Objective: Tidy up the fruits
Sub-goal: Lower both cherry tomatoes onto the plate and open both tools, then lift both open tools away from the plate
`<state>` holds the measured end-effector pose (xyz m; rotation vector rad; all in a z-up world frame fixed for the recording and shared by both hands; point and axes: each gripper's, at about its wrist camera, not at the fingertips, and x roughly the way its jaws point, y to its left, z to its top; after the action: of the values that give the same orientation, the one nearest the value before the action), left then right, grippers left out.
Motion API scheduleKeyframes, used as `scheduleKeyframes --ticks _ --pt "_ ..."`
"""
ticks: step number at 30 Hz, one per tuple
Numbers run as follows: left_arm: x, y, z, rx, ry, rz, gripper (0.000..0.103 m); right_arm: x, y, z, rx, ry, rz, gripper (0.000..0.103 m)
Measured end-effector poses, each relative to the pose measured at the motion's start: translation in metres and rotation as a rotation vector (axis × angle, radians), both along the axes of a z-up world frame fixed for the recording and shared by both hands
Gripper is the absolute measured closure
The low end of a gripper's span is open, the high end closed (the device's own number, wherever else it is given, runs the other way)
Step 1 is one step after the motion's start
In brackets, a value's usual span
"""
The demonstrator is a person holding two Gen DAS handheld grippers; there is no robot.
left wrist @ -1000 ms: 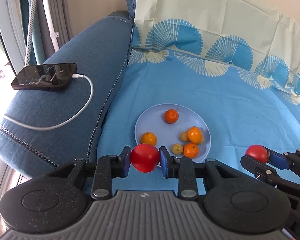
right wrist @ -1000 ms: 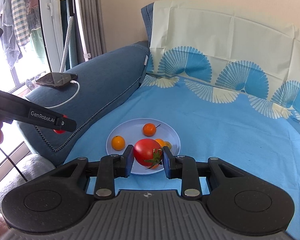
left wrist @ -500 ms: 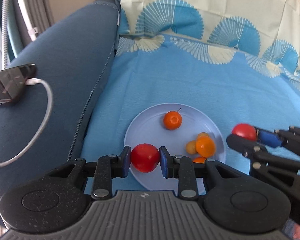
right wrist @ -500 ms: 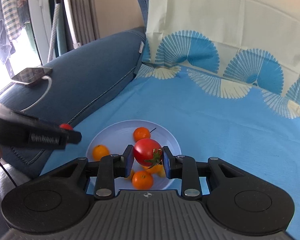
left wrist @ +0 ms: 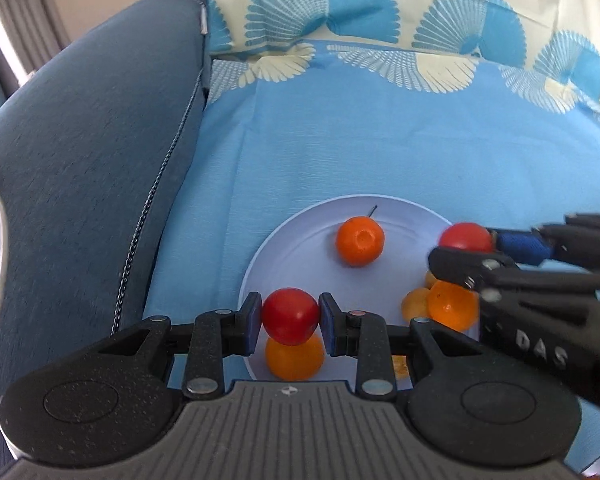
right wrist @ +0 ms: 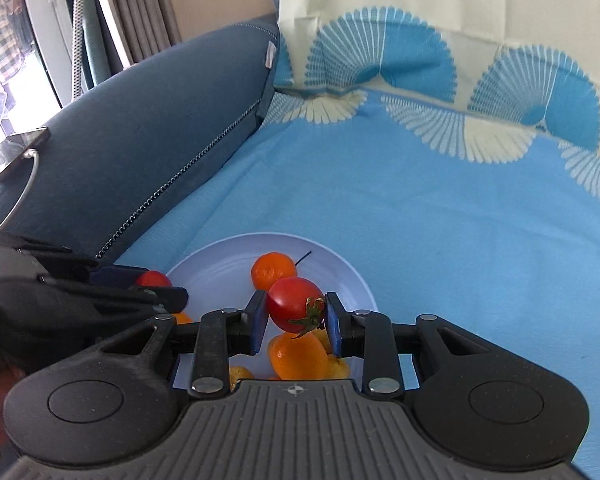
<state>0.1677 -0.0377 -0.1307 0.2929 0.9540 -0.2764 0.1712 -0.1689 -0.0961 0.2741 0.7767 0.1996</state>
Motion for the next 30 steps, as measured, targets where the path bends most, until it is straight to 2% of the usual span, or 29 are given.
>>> scheduleKeyframes --ticks 1,2,4,6,9,12,17,23,27,30 --pt "-0.001 -0.001 0.0 0.004 0.001 -0.008 0.053 0.003 0.0 -0.001 0.01 0.007 -0.002 0.071" --pt "-0.001 -0.001 0.001 0.013 0.001 -0.01 0.03 0.006 0.0 -0.002 0.024 0.015 -0.002 0.07" --pt "-0.004 0.001 0.005 0.016 -0.021 -0.013 0.0 0.01 -0.002 -0.002 0.053 0.023 -0.013 0.066" --pt "-0.012 0.004 0.011 0.021 -0.064 -0.023 0.0 0.008 -0.004 0.0 0.075 0.023 -0.009 0.049" --pt "-0.024 0.009 0.017 0.053 -0.063 -0.004 0.0 -0.002 -0.005 0.008 0.064 0.001 -0.01 0.035" --pt "-0.042 0.017 0.026 0.024 -0.025 0.025 0.0 -0.02 -0.01 0.017 0.056 0.003 -0.024 0.028" --pt "-0.08 0.029 0.044 -0.004 -0.01 0.052 0.0 -0.061 -0.012 0.033 0.029 0.02 -0.041 0.017" --pt "-0.122 0.043 0.061 -0.006 -0.03 0.093 0.0 -0.116 -0.003 0.057 -0.06 -0.041 -0.096 0.001" --pt "-0.147 0.052 0.067 -0.007 -0.024 0.117 0.0 -0.142 -0.001 0.068 -0.092 -0.068 -0.112 0.001" --pt "-0.165 0.059 0.074 0.004 -0.05 0.129 0.0 -0.16 0.002 0.074 -0.1 -0.083 -0.123 0.001"
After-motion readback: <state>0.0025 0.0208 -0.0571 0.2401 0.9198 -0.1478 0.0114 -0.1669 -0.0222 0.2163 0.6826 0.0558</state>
